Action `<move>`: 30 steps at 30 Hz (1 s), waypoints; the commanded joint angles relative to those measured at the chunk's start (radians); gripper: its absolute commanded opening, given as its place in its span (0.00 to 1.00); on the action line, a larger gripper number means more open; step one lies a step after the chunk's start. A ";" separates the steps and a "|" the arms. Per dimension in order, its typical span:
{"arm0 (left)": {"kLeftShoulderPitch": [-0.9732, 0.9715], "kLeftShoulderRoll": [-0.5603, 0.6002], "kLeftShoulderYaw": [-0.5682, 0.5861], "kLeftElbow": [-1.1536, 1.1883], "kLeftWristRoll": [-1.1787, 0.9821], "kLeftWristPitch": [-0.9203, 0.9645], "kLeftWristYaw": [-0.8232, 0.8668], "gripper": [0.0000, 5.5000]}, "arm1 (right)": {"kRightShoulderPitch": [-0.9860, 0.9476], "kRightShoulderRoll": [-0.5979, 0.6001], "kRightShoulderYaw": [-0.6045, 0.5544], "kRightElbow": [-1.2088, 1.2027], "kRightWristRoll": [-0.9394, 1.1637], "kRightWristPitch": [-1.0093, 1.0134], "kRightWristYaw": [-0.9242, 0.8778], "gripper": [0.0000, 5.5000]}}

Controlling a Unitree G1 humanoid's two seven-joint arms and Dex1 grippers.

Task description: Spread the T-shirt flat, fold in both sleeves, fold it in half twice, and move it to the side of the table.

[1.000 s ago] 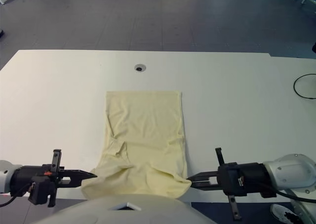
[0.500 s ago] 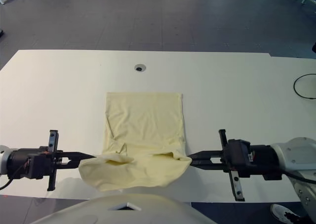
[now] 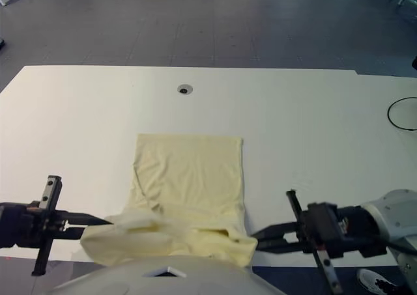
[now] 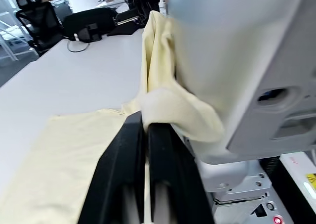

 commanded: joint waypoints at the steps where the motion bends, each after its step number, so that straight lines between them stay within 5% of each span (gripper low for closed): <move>1: 0.017 -0.040 0.035 -0.039 -0.003 0.054 -0.040 0.00 | 0.027 0.006 -0.031 -0.034 0.013 0.018 0.031 0.00; 9: 0.017 -0.079 -0.001 -0.019 0.092 0.116 -0.105 0.00 | -0.034 -0.010 -0.026 0.030 0.012 0.050 0.046 0.00; 20: -0.289 -0.108 -0.237 0.185 0.195 0.208 -0.126 0.00 | -0.381 -0.003 0.317 0.275 -0.176 0.076 -0.003 0.00; 30: -0.674 -0.241 -0.427 0.485 0.270 0.305 -0.151 0.00 | -0.810 0.149 0.610 0.709 -0.387 0.061 0.037 0.00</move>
